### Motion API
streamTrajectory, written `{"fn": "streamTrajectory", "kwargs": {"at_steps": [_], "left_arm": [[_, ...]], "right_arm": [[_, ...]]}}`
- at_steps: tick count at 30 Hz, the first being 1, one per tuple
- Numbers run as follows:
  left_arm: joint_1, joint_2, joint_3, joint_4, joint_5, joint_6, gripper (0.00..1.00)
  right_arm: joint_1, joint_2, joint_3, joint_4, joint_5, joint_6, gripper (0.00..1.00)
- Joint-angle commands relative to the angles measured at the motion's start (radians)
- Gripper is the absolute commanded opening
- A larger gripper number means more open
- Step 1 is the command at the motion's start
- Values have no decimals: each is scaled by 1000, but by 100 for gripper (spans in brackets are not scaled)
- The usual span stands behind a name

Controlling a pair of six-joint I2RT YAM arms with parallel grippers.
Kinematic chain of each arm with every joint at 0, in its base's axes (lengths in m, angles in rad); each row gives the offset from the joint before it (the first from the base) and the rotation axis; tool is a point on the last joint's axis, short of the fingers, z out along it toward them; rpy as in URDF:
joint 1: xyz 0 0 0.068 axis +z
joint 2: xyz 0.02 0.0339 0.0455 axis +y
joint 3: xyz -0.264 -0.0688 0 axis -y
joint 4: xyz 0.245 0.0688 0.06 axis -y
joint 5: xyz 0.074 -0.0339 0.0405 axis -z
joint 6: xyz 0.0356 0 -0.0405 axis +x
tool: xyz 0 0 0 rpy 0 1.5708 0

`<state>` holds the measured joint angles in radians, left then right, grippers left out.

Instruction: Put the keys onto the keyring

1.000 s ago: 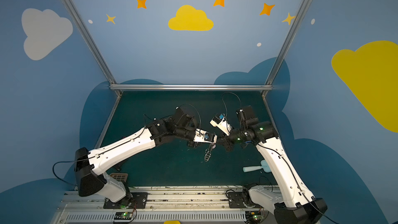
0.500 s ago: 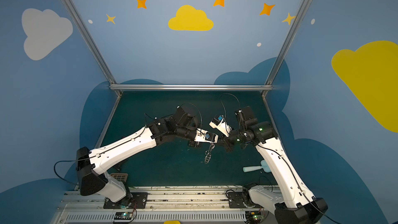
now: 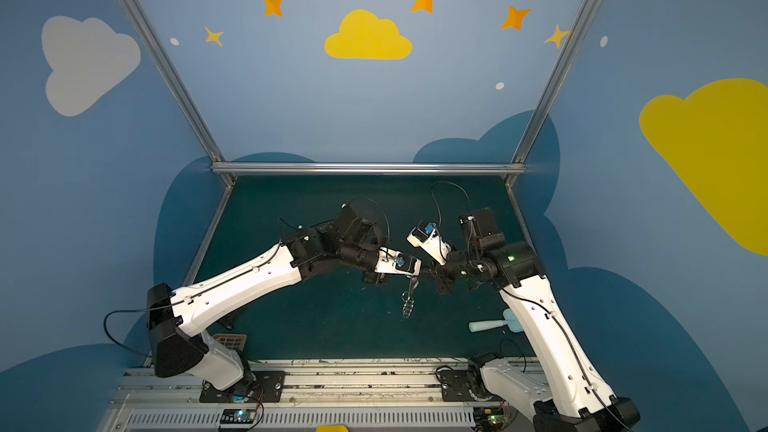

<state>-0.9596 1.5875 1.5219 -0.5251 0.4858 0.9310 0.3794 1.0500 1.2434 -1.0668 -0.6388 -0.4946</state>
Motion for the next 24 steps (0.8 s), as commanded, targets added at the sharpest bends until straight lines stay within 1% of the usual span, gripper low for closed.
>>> {"fn": "streamTrajectory", "kwargs": {"at_steps": [1, 7, 10, 13, 14, 15, 16, 17, 18, 19, 20, 21, 23, 24], "left_arm": [[-5, 20, 15, -44, 19, 0, 14], [-8, 28, 18, -31, 16, -10, 11], [14, 30, 14, -31, -20, -60, 11], [46, 6, -62, 13, -30, -126, 13], [57, -6, -103, 53, -30, -157, 15], [65, -16, -143, 98, -32, -192, 19], [74, -20, -166, 128, -28, -224, 21], [90, -18, -189, 155, -23, -262, 24], [97, -13, -205, 181, -22, -301, 28], [103, -9, -216, 198, -25, -329, 29], [106, -4, -229, 218, -24, -359, 30], [105, 2, -240, 237, -24, -383, 30], [106, 18, -257, 282, -14, -447, 33], [107, 26, -263, 306, -11, -479, 35]], "right_arm": [[-5, -16, -5, 28, -14, -3, 0], [-5, -12, -16, 28, -30, -2, 0], [-10, -16, -61, 43, -5, 27, 0], [-30, -32, -149, 103, 18, 75, 0], [-43, -38, -177, 137, 27, 94, 0], [-63, -43, -204, 172, 40, 110, 0], [-84, -44, -228, 201, 59, 126, 7], [-113, -41, -245, 229, 86, 149, 16], [-142, -27, -258, 252, 112, 166, 23], [-167, -16, -273, 273, 145, 181, 26], [-191, 1, -289, 296, 168, 241, 30], [-207, 17, -299, 306, 163, 266, 33], [-227, 62, -325, 324, 127, 322, 35], [-227, 80, -332, 326, 131, 340, 36]]}}
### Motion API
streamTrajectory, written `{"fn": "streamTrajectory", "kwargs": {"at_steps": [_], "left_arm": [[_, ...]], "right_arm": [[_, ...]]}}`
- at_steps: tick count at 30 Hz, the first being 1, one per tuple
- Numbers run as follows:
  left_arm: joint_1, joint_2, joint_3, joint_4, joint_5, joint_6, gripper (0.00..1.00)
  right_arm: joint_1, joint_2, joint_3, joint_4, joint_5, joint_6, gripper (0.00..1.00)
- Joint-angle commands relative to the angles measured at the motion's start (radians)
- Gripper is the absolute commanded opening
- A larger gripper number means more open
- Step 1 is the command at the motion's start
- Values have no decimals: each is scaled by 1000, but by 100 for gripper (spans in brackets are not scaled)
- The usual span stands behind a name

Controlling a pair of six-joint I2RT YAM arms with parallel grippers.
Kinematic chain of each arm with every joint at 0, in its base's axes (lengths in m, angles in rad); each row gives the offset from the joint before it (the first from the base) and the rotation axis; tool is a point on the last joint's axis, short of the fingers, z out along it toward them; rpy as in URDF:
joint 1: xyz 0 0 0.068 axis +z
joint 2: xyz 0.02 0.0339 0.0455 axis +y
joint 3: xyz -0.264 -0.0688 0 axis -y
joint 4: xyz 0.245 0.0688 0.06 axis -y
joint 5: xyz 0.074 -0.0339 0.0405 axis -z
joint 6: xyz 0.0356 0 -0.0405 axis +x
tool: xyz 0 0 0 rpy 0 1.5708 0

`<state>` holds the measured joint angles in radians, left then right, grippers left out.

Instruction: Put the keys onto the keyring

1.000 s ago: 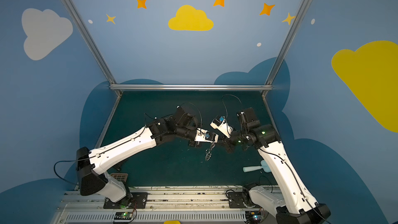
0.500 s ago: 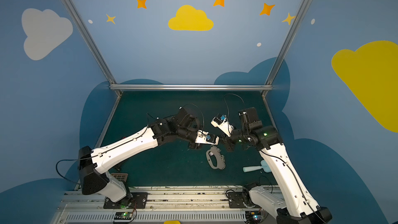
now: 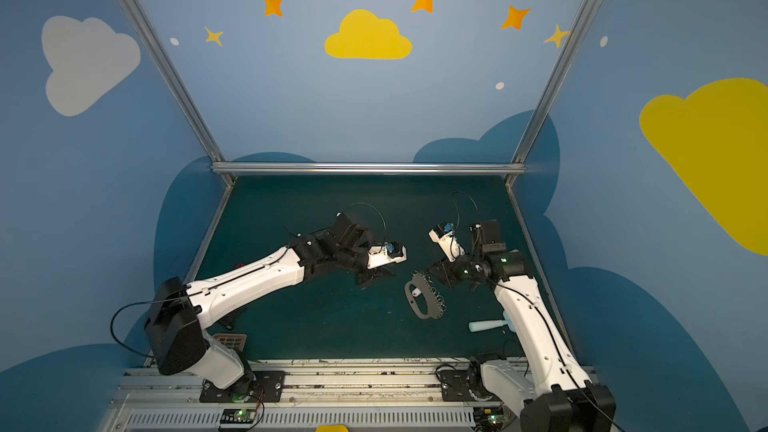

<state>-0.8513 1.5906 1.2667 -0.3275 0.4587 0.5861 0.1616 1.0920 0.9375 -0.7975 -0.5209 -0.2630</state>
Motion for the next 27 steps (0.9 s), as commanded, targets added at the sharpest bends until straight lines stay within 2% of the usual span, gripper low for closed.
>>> {"fn": "streamTrajectory", "kwargs": {"at_steps": [1, 6, 9, 14, 17, 22, 27], "left_arm": [[-2, 37, -10, 124, 27, -162, 36], [-1, 120, 21, 138, 27, -319, 38], [0, 149, 37, 149, 12, -399, 38], [1, 152, 1, 206, -7, -450, 40], [3, 157, -3, 208, -14, -470, 40], [10, 172, 0, 188, -44, -524, 44], [14, 250, 43, 122, -54, -650, 48]], "right_arm": [[-16, 59, -35, 57, 29, 120, 36], [-60, 158, -53, 118, 120, 150, 35], [-74, 282, -9, 125, 82, 156, 34], [-70, 567, 212, -115, 112, 127, 33], [-50, 661, 271, -146, 94, 119, 29], [-31, 675, 260, -156, 114, 140, 31], [-21, 591, 173, -131, 114, 213, 37]]}}
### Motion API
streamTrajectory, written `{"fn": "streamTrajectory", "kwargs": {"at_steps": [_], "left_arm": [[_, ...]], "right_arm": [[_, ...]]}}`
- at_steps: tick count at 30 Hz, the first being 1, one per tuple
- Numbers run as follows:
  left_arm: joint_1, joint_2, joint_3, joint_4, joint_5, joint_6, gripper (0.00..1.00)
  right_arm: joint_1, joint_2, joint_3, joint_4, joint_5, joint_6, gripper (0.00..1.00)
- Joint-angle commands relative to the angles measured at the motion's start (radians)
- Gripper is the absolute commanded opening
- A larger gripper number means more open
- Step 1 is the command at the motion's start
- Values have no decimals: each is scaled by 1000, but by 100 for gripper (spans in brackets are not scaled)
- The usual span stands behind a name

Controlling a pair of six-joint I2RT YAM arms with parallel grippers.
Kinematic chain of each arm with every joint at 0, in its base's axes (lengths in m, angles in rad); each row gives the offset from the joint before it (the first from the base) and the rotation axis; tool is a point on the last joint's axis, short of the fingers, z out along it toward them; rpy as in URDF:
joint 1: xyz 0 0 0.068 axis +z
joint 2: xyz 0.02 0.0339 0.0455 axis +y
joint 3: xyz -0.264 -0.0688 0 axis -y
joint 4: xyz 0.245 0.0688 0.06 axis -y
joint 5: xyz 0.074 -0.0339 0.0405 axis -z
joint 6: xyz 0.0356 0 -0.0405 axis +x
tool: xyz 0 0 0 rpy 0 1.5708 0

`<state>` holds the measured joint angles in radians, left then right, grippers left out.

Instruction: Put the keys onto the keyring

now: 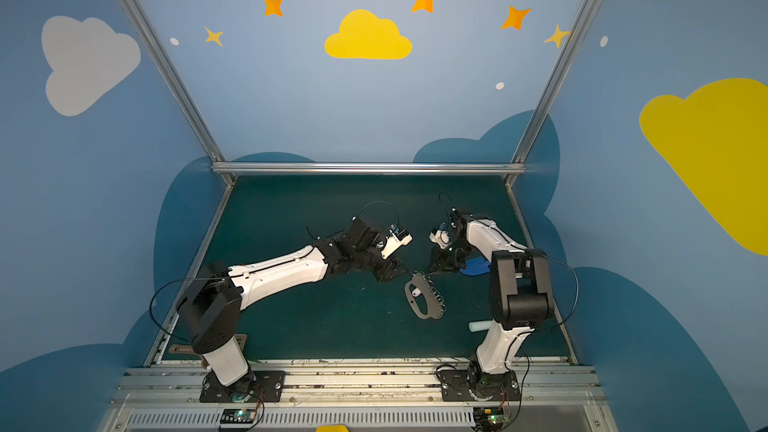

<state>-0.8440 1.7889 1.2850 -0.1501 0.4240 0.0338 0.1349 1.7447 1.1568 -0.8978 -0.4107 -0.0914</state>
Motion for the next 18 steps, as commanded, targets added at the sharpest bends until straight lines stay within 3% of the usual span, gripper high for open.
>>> {"fn": "streamTrajectory", "kwargs": {"at_steps": [1, 5, 10, 15, 18], "left_arm": [[6, 73, 33, -61, -12, -133, 48], [10, 156, 91, -116, 8, -285, 55], [7, 243, 153, -197, 60, -468, 57], [2, 253, 106, -167, 114, -560, 60], [-1, 257, 80, -163, 134, -585, 60]], "right_arm": [[11, -79, -68, -25, 6, 53, 40], [13, -94, -90, -17, 15, 140, 47], [15, -61, -130, 14, -4, 217, 54], [9, -81, -226, 99, -26, 296, 75], [8, -78, -230, 97, -7, 307, 76]]}}
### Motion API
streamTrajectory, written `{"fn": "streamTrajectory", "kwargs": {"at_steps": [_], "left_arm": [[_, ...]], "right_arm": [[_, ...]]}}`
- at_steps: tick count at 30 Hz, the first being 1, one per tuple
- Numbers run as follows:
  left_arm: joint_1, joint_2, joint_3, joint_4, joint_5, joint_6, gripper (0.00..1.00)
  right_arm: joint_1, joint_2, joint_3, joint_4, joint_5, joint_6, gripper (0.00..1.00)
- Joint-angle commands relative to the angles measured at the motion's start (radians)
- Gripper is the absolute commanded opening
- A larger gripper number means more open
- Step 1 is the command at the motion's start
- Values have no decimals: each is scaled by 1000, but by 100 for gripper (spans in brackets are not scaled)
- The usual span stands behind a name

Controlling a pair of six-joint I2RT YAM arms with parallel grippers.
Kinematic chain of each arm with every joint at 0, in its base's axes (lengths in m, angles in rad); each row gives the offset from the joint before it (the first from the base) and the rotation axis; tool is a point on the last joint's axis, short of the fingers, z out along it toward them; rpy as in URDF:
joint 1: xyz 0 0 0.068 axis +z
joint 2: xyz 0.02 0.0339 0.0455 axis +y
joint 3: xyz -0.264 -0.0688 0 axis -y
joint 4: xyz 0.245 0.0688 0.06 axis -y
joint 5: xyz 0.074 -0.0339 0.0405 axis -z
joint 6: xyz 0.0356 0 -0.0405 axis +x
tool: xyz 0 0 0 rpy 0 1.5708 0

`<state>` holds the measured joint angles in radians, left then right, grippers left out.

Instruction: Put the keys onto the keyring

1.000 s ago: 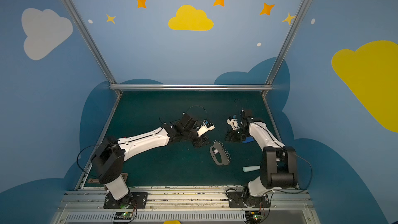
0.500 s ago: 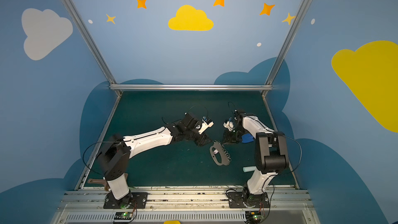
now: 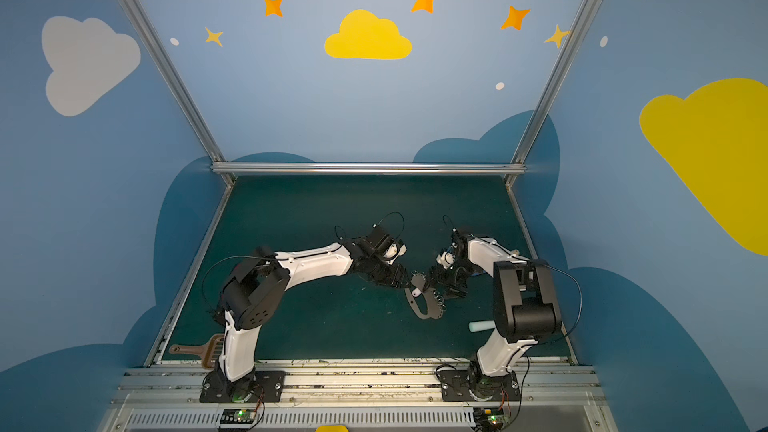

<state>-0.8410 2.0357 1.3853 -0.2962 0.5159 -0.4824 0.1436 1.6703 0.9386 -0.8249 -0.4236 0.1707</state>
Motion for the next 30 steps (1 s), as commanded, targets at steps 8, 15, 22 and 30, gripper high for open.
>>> {"fn": "streamTrajectory", "kwargs": {"at_steps": [8, 15, 22, 30], "left_arm": [[4, 7, -59, 8, 49, -114, 59], [16, -7, -76, 2, 48, -112, 57], [17, -16, -44, -84, -35, -41, 53], [-35, -36, 39, -188, -172, 100, 49]], "right_arm": [[36, -14, -104, 136, -119, 123, 69], [106, -133, -201, 222, -161, 215, 57], [108, -208, -251, 256, -123, 243, 52], [36, -279, -208, 159, -20, 198, 55]]}}
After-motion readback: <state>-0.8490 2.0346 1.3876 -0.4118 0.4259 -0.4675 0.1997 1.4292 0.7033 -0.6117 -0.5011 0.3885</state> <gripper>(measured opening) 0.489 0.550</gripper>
